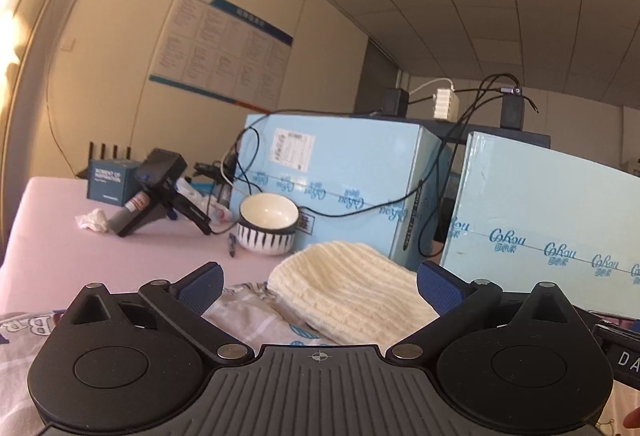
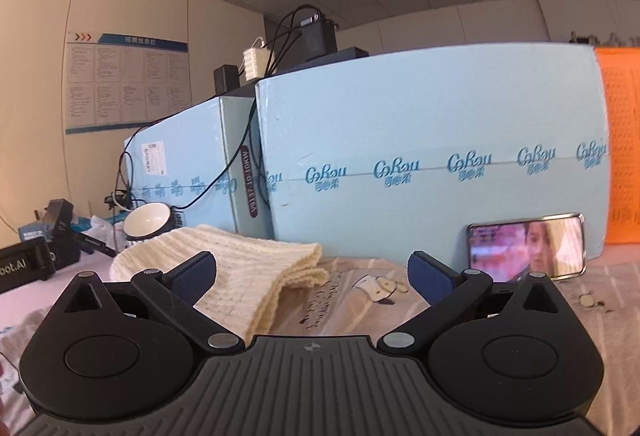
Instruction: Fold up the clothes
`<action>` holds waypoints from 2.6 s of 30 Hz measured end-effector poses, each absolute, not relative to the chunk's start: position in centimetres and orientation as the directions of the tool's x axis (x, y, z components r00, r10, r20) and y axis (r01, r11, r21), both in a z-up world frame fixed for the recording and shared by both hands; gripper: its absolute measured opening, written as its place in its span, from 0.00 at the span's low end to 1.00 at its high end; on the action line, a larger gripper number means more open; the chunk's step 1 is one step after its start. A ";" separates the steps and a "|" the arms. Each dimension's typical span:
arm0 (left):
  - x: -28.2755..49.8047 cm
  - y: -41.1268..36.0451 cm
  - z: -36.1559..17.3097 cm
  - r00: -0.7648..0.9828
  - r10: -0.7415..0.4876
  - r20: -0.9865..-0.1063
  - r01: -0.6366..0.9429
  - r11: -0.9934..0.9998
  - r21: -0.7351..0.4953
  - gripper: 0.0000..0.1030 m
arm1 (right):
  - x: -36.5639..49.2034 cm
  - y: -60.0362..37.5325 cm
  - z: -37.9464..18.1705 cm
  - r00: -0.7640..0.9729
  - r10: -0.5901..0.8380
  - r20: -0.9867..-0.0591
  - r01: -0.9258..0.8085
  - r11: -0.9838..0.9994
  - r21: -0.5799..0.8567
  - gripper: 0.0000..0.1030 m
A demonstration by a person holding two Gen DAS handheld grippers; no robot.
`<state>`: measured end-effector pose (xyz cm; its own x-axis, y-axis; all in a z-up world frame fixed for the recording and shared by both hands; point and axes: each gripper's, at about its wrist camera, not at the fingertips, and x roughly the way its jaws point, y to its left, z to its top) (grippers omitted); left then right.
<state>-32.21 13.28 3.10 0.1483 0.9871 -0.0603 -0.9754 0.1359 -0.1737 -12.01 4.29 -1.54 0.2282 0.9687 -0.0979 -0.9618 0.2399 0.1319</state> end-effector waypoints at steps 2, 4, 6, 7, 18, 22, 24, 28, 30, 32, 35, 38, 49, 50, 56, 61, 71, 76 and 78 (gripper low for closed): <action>-31.4 12.7 3.0 0.123 0.992 -0.009 -0.984 0.120 -0.133 1.00 | -12.0 4.1 -1.7 0.245 0.967 -0.065 -0.962 0.251 0.110 1.00; -30.8 12.3 2.9 0.098 0.994 0.037 -0.991 0.101 -0.089 1.00 | -12.0 3.9 -1.9 0.261 0.965 -0.032 -0.961 0.263 0.088 1.00; -30.2 12.3 2.8 0.087 0.995 0.041 -0.995 0.090 -0.053 1.00 | -12.0 3.7 -2.1 0.276 0.961 0.002 -0.959 0.275 0.067 1.00; -30.0 12.3 2.7 0.084 0.996 0.038 -0.996 0.086 -0.038 1.00 | -12.0 3.6 -2.2 0.283 0.959 0.019 -0.958 0.282 0.056 1.00; -29.1 13.0 2.5 0.070 0.997 -0.010 -0.998 0.070 0.009 1.00 | -13.2 3.9 -2.4 0.253 0.966 0.055 -0.967 0.255 -0.022 1.00; -29.1 12.9 2.5 0.074 0.997 0.000 -0.997 0.074 0.000 1.00 | -13.0 4.0 -2.5 0.257 0.965 0.048 -0.966 0.258 -0.008 1.00; -29.2 12.8 2.5 0.075 0.997 0.005 -0.997 0.075 -0.002 1.00 | -13.0 4.0 -2.5 0.258 0.965 0.047 -0.966 0.258 -0.005 1.00; -29.4 12.7 2.5 0.075 0.997 0.012 -0.997 0.075 -0.015 1.00 | -13.1 3.9 -2.6 0.257 0.965 0.052 -0.966 0.258 -0.008 1.00; -29.5 12.5 2.5 0.073 0.997 0.024 -0.997 0.073 -0.021 1.00 | -13.1 3.9 -2.6 0.258 0.965 0.053 -0.966 0.258 -0.007 1.00; -29.5 12.4 2.5 0.071 0.997 0.031 -0.997 0.072 -0.021 1.00 | -13.1 3.8 -2.6 0.259 0.964 0.054 -0.966 0.259 -0.002 1.00; -29.5 12.3 2.5 0.066 0.997 0.034 -0.998 0.067 -0.019 1.00 | -13.0 3.7 -2.6 0.259 0.964 0.057 -0.966 0.259 0.005 1.00; -29.5 12.4 2.6 0.060 0.998 0.033 -0.998 0.061 -0.021 1.00 | -12.9 3.6 -2.6 0.257 0.964 0.059 -0.966 0.257 0.011 1.00; -30.3 12.1 2.6 0.044 0.998 0.054 -0.997 0.047 -0.068 1.00 | -12.7 3.4 -2.6 0.260 0.964 0.053 -0.966 0.259 0.026 1.00; -30.3 12.1 2.6 0.042 0.998 0.053 -0.997 0.045 -0.069 1.00 | -12.7 3.5 -2.6 0.260 0.964 0.053 -0.966 0.259 0.026 1.00; -30.4 12.1 2.6 0.036 0.998 0.050 -0.996 0.039 -0.075 1.00 | -12.6 3.6 -2.6 0.261 0.964 0.042 -0.965 0.260 0.030 1.00; -30.4 12.1 2.5 0.035 0.998 0.049 -0.996 0.039 -0.078 1.00 | -12.5 3.6 -2.7 0.264 0.964 0.041 -0.964 0.262 0.035 1.00; -30.4 12.1 2.5 0.038 0.998 0.047 -0.996 0.042 -0.080 1.00 | -12.5 3.5 -2.7 0.264 0.964 0.041 -0.964 0.262 0.034 1.00; -30.4 12.1 2.5 0.042 0.998 0.044 -0.996 0.046 -0.079 1.00 | -12.5 3.5 -2.7 0.264 0.964 0.041 -0.964 0.263 0.035 1.00; -30.4 12.1 2.5 0.042 0.998 0.042 -0.996 0.045 -0.080 1.00 | -12.5 3.5 -2.7 0.264 0.964 0.041 -0.964 0.263 0.036 1.00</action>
<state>-30.43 12.09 2.51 0.0417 0.9982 0.0424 -0.9958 0.0450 -0.0797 -12.55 3.46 -2.75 0.2640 0.9637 0.0410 -0.9642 0.2626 0.0359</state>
